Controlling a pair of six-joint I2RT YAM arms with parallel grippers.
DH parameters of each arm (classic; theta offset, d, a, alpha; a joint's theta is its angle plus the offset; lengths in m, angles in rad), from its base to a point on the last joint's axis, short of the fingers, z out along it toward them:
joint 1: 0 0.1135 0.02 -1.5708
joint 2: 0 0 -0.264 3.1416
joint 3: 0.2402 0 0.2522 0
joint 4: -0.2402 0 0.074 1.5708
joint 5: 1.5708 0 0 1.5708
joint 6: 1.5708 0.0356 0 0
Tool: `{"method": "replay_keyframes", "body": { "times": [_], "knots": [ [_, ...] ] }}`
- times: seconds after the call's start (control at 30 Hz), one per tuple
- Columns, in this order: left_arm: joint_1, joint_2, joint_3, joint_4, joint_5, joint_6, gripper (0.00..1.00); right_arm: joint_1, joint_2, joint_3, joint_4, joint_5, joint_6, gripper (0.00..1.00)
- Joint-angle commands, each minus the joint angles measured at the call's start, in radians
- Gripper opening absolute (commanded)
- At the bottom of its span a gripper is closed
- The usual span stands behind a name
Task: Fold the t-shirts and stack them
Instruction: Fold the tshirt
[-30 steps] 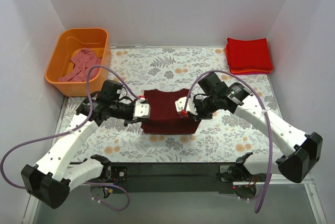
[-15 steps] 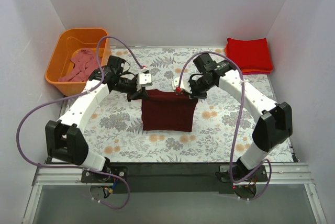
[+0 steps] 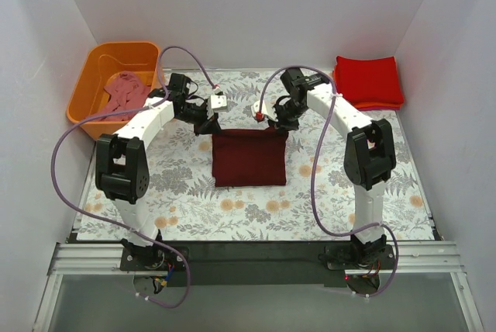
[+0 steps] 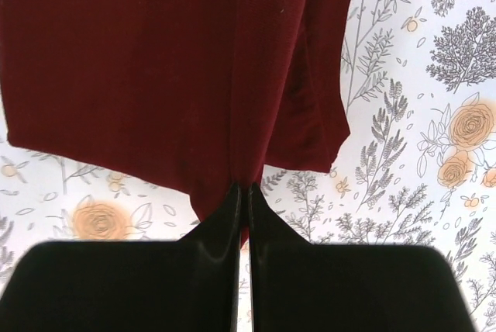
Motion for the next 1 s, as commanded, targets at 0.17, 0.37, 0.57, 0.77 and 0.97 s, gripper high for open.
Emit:
{"method": "replay_keyframes", "body": {
  "times": [0.17,0.37,0.57,0.77,0.97],
  "knots": [
    [0.053,0.118,0.07,0.099,-0.008,0.002,0.0,-0.03,0.146,0.164,-0.042,0.034,-0.043,0.01],
    [0.062,0.225,0.078,0.157,-0.008,-0.024,0.0,-0.03,0.285,0.27,-0.039,0.02,-0.007,0.01],
    [0.052,0.261,0.032,0.165,0.008,-0.025,0.02,-0.024,0.323,0.22,-0.04,-0.004,0.049,0.01],
    [0.01,0.158,-0.17,0.176,0.008,0.015,0.03,0.004,0.211,0.01,-0.037,-0.101,0.149,0.01],
    [-0.008,-0.046,-0.386,0.142,0.075,0.065,0.05,0.033,0.02,-0.254,-0.037,-0.205,0.233,0.01]
  ]
}}
